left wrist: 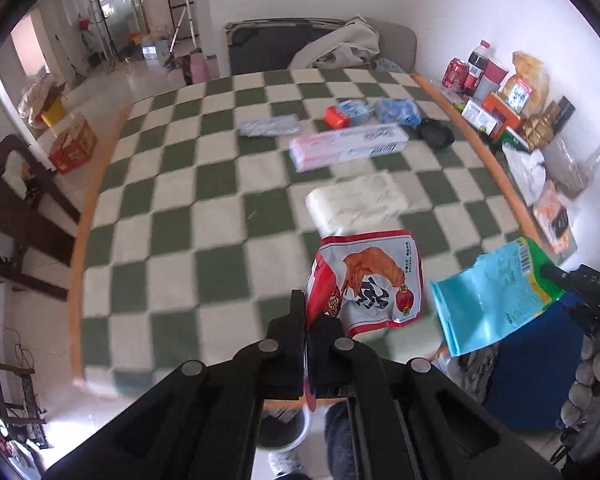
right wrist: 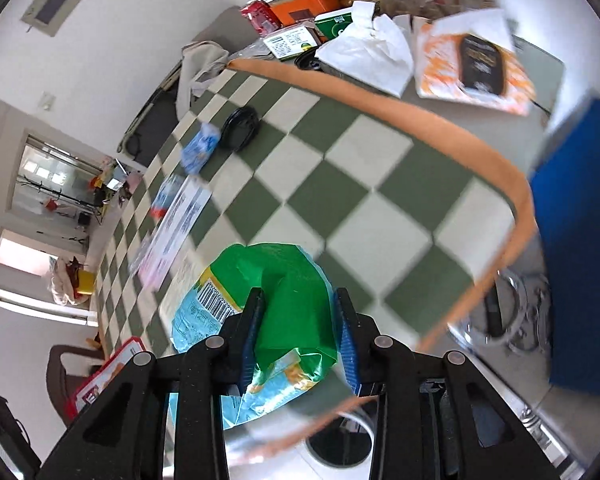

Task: Collect trash
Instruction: 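Grasp the red snack bag with the left tool while the right grasps the blue-green bag, then carry both bags over the trash bin and open both tools, then raise both tools back over the table, then grasp the white medicine box with the left tool while the right grasps the Doctor toothpaste box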

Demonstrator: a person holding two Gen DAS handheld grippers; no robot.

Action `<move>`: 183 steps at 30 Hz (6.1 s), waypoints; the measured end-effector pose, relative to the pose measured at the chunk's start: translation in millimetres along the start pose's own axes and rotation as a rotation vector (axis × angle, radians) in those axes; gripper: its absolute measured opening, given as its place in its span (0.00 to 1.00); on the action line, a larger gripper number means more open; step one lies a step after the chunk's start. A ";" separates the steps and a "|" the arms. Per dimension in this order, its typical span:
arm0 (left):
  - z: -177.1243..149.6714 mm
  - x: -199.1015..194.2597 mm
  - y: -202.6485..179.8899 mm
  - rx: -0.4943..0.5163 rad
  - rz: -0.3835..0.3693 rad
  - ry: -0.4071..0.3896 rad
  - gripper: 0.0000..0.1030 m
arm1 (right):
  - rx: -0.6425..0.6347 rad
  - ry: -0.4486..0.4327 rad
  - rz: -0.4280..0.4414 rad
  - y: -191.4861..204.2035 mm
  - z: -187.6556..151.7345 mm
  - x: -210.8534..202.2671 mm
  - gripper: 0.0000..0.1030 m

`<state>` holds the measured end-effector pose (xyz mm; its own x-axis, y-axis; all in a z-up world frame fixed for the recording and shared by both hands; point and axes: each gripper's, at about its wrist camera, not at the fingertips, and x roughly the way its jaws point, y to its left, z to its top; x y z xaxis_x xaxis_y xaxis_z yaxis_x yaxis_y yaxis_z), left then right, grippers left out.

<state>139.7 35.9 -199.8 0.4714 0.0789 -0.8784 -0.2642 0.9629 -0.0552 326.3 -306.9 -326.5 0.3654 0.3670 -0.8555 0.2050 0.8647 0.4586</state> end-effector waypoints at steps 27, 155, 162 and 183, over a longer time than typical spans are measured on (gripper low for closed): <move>-322.3 273.1 165.9 -0.309 0.020 0.507 0.02 | -0.183 0.325 -0.353 -69.2 -389.1 239.6 0.35; 119.7 185.5 55.6 -0.333 0.165 0.377 0.74 | -1.271 0.469 -0.412 287.8 67.1 249.6 1.00; 113.1 186.7 66.8 -0.366 0.169 0.381 0.74 | -1.797 0.548 -0.575 335.6 13.0 335.2 1.00; 126.6 229.2 101.8 -0.365 0.113 0.414 0.74 | -0.932 0.805 -0.323 329.3 41.9 332.0 0.76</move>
<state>327.4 184.7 -346.7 0.0729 -0.0021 -0.9973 -0.6022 0.7970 -0.0457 553.2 85.3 -449.5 -0.3011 -0.0835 -0.9499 -0.6511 0.7458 0.1409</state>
